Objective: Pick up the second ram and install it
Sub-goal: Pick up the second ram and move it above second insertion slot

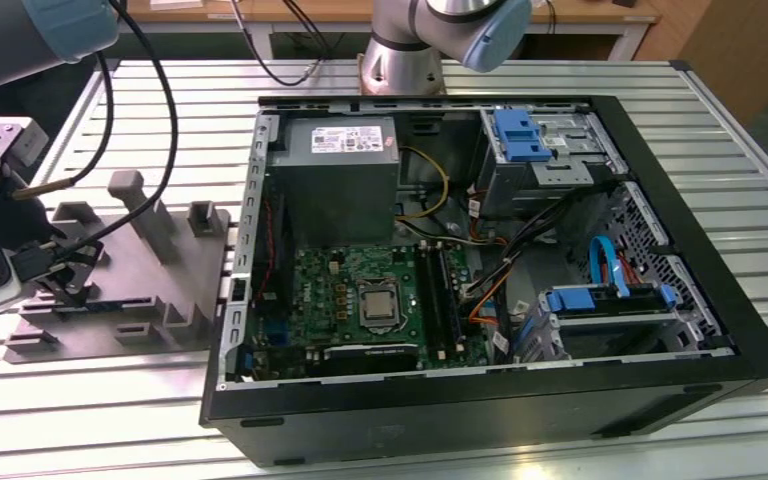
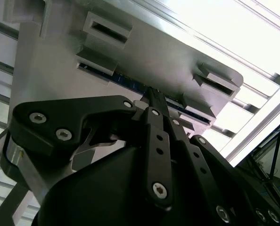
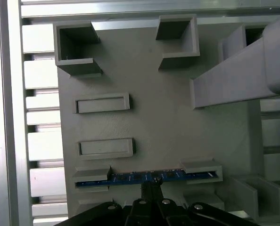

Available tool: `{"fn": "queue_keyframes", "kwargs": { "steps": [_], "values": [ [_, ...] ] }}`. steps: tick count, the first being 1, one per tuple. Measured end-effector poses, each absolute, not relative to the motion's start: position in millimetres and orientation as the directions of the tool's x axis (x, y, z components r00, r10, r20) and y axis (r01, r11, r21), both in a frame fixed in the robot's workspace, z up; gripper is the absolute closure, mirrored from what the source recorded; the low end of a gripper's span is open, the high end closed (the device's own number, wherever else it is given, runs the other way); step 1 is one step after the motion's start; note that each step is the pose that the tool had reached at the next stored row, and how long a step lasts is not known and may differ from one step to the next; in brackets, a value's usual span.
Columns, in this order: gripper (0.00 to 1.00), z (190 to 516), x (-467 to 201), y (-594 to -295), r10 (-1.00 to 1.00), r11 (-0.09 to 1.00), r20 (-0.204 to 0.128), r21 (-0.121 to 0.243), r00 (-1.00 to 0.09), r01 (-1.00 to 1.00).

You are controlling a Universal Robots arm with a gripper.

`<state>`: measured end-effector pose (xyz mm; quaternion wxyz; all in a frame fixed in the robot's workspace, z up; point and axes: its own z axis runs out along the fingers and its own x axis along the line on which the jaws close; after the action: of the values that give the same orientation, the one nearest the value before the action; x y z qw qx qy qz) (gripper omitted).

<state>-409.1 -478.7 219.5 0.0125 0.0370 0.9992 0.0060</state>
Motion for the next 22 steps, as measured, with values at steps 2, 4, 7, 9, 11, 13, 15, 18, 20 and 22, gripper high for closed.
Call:
{"fn": "queue_keyframes", "kwargs": {
  "steps": [2, 4, 7, 9, 11, 13, 15, 18, 20, 22],
  "values": [
    [0.89, 219.5, -409.1, -478.7, 0.073, 0.997, -0.025, 0.013, -0.997, 0.072],
    [0.89, 219.5, -409.1, -478.7, 0.064, 0.998, -0.025, 0.013, -0.998, 0.063],
    [0.89, 219.4, -409.1, -478.6, 0.031, 0.999, -0.025, 0.013, -0.999, 0.031],
    [0.89, 219.5, -409.1, -478.7, 0.003, 1.0, -0.025, 0.013, -1.0, 0.003],
    [0.89, 219.4, -409.1, -478.7, -0.032, 0.999, -0.025, 0.013, -0.999, -0.033],
    [0.89, 219.4, -409.1, -478.7, -0.07, 0.997, -0.025, 0.013, -0.997, -0.07],
    [0.89, 219.4, -409.1, -478.7, -0.105, 0.994, -0.025, 0.013, -0.994, -0.105],
    [0.89, 219.4, -409.1, -478.7, -0.151, 0.988, -0.025, 0.013, -0.988, -0.151],
    [0.89, 219.4, -409.1, -478.7, -0.181, 0.983, -0.025, 0.013, -0.983, -0.181],
    [0.89, 219.3, -409.1, -478.7, -0.208, 0.978, -0.025, 0.013, -0.978, -0.208]
  ]
}}
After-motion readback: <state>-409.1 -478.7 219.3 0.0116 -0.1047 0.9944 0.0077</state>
